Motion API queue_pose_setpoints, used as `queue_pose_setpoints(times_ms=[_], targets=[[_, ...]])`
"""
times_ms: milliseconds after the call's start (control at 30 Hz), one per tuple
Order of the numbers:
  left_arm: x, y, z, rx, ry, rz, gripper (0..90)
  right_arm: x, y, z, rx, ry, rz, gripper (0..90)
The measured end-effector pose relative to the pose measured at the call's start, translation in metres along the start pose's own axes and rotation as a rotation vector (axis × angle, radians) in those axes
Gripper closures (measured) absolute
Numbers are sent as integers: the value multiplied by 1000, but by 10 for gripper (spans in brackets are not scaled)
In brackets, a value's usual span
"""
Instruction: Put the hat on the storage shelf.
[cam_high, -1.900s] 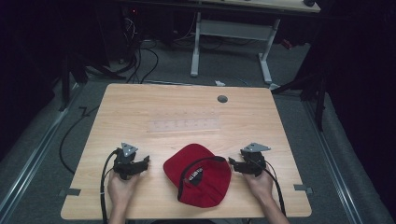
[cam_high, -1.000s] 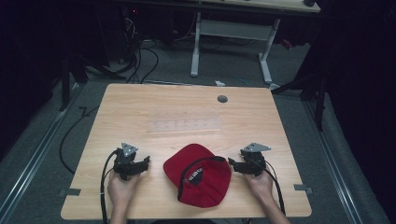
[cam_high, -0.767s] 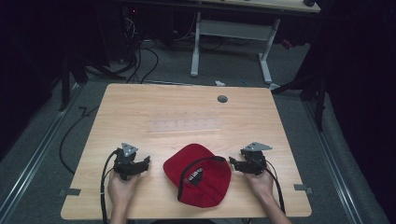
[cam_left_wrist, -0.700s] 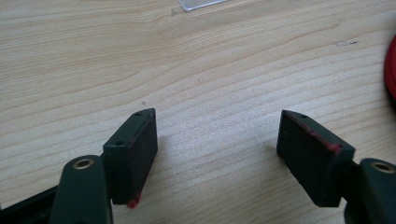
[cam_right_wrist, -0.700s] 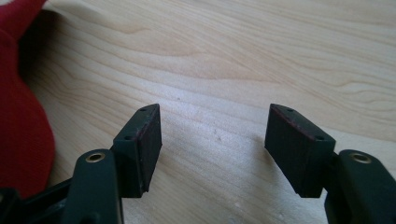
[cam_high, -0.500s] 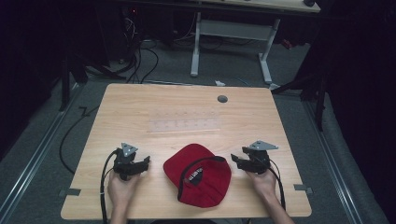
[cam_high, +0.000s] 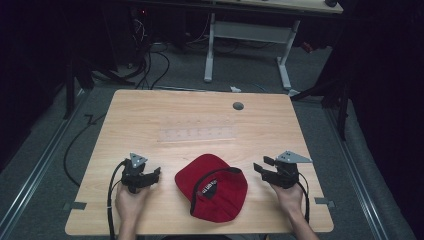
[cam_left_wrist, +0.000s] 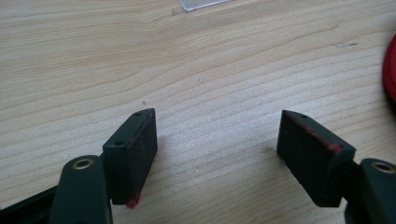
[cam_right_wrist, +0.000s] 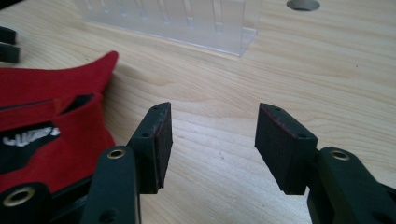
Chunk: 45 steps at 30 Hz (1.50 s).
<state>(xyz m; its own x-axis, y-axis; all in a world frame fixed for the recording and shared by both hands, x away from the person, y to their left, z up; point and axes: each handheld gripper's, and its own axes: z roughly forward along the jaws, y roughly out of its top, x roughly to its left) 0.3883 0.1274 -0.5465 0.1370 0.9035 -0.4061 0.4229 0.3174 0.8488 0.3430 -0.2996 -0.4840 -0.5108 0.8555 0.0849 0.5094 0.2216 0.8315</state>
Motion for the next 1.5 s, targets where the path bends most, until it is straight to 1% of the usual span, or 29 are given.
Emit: queue_pose_setpoints(times_ms=[33, 267, 400, 500, 600, 667, 700, 800, 900, 967, 1000, 1033, 1067, 1133, 1200, 1233, 1300, 1333, 1367, 1400, 1433, 1467, 1500], targets=[[0, 0, 0, 0, 0, -1, 291, 2, 2, -4, -7, 14, -1, 464], [0, 0, 0, 0, 0, 0, 291, 12, 7, -16, -38, 66, -23, 444], [0, 0, 0, 0, 0, 0, 293, 18, 13, -24, -74, 103, -39, 415], [0, 0, 0, 0, 0, -1, 293, 25, 15, -23, -70, 123, -56, 396], [0, 0, 0, 0, 0, -2, 292, 31, 15, -16, -47, 137, -72, 380], [0, 0, 0, 0, 0, -2, 292, 32, 14, -14, -41, 144, -72, 374], [0, 0, 0, -1, 0, -2, 292, 34, 13, -9, -27, 152, -73, 368], [0, 0, 0, 0, 0, 0, 292, 35, 11, -1, -7, 168, -71, 359], [0, 0, 0, 0, 0, 1, 292, 36, 9, 4, 8, 166, -70, 353], [-1, 0, 0, 1, 1, 4, 291, 37, 7, 12, 22, 165, -74, 343], [-1, 0, 0, 1, 1, 4, 289, 37, 7, 12, 22, 165, -74, 343], [-1, -1, 0, 2, 1, 9, 287, 37, 7, 17, 34, 168, -68, 335], [-1, -1, 0, 2, 2, 10, 287, 37, 7, 17, 34, 168, -68, 335], [-1, -1, 0, 2, 2, 10, 287, 38, 5, 25, 41, 183, -57, 325], [-1, -1, 0, 2, 3, 9, 286, 38, 4, 29, 46, 187, -56, 323], [-1, -1, 0, 2, 3, 9, 287, 40, 3, 36, 65, 196, -58, 315], [-1, -1, 0, 2, 3, 9, 286, 42, 1, 45, 93, 196, -67, 312], [-1, -1, 0, 2, 3, 9, 286, 42, 1, 45, 93, 196, -67, 312], [-1, -1, 0, 2, 3, 8, 287, 44, 0, 53, 116, 195, -78, 319], [-1, -1, 0, 1, 5, 8, 288, 44, -2, 56, 122, 191, -89, 335], [-1, -1, 0, 1, 5, 8, 289, 44, -2, 56, 122, 191, -89, 335], [-1, -1, 0, 0, 6, 8, 289, 46, -4, 63, 137, 196, -94, 367], [-1, -1, 0, 0, 6, 8, 289, 46, -6, 65, 141, 197, -97, 379]])
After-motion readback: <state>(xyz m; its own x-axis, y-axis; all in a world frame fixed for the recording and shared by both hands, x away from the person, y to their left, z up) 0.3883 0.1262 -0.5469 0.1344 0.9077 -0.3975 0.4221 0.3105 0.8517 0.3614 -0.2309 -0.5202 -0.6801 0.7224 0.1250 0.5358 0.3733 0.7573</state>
